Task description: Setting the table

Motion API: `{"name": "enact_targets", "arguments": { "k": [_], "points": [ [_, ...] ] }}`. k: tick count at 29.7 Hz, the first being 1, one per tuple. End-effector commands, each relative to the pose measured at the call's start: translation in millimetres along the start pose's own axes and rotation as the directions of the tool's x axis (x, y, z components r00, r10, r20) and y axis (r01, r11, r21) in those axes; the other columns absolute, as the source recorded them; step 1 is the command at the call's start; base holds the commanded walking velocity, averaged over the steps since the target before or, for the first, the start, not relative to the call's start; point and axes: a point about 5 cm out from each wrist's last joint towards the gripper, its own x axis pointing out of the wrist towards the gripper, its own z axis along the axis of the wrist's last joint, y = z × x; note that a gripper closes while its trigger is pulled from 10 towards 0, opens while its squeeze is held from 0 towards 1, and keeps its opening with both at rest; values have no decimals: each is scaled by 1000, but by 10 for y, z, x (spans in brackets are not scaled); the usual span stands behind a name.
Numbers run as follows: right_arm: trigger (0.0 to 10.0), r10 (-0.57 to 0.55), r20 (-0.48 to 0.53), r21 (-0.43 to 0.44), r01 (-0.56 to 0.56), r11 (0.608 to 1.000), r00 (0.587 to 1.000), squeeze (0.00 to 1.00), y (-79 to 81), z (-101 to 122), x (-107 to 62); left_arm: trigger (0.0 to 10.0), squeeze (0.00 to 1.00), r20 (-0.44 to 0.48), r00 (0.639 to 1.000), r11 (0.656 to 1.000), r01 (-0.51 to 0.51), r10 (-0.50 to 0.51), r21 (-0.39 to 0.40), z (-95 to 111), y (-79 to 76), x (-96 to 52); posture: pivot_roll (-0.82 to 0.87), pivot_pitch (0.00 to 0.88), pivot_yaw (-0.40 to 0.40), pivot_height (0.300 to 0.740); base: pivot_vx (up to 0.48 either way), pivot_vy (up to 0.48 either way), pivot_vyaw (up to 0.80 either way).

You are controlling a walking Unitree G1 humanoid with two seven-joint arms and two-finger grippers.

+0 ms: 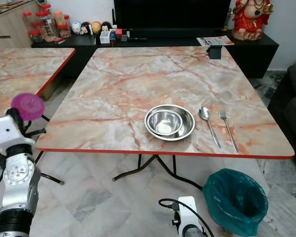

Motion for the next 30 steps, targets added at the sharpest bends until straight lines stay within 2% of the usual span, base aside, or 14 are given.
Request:
{"name": "enact_targets", "arguments": {
  "k": [1, 2, 3, 4, 5, 7, 13, 17, 25, 30],
  "points": [
    [10000, -1, 1, 0, 1, 1000, 1000, 0, 3, 10, 3, 10000, 0, 17, 1000, 1000, 19, -19, -24, 86, -54, 40, 64, 0, 49, 740, 0, 0, 0],
    [10000, -1, 5, 3, 1, 1000, 1000, 0, 5, 20, 5, 10000, 0, -30, 996, 990, 84, -88, -113, 84, -196, 59, 60, 0, 50, 740, 0, 0, 0],
    [10000, -1, 5, 3, 1, 1000, 1000, 0, 5, 20, 5, 10000, 0, -30, 996, 990, 84, -88, -113, 84, -196, 59, 60, 0, 50, 740, 0, 0, 0],
    [10000, -3, 12, 9, 2, 1000, 1000, 0, 6, 34, 8, 10000, 0, -74, 977, 951, 177, -202, -254, 100, -425, 77, 60, 0, 50, 740, 0, 0, 0],
    [10000, -4, 15, 15, 4, 1000, 1000, 0, 5, 42, 9, 10000, 0, -85, 964, 925, 215, -252, -314, 122, -551, 90, 49, 0, 55, 740, 0, 0, 0],
    [10000, -6, 15, 16, 6, 1000, 1000, 0, 3, 44, 10, 10000, 0, -109, 951, 907, 236, -289, -350, 126, -650, 98, 49, 0, 55, 740, 0, 0, 0],
    [10000, -9, 15, 18, 8, 1000, 1000, 0, 4, 51, 12, 10000, 0, -114, 908, 855, 330, -404, -400, 208, -936, 121, 42, 0, 60, 740, 0, 0, 0],
    [10000, -13, 15, 16, 13, 1000, 1000, 0, 0, 52, 12, 10000, 0, -122, 892, 846, 359, -435, -394, 241, -1053, 147, 33, 0, 63, 740, 206, 0, 0],
    [10000, -9, 16, 27, 8, 1000, 1000, 0, -1, 54, 12, 10000, 0, -112, 888, 839, 372, -447, -398, 271, -1106, 164, 28, 0, 62, 740, 321, 0, 0],
    [10000, -11, -9, 4, 11, 1000, 1000, 0, 7, 18, 9, 10000, 0, -113, 887, 840, 373, -447, -395, 273, -1104, 168, 29, 0, 64, 740, 357, 0, 0]
  ]
}}
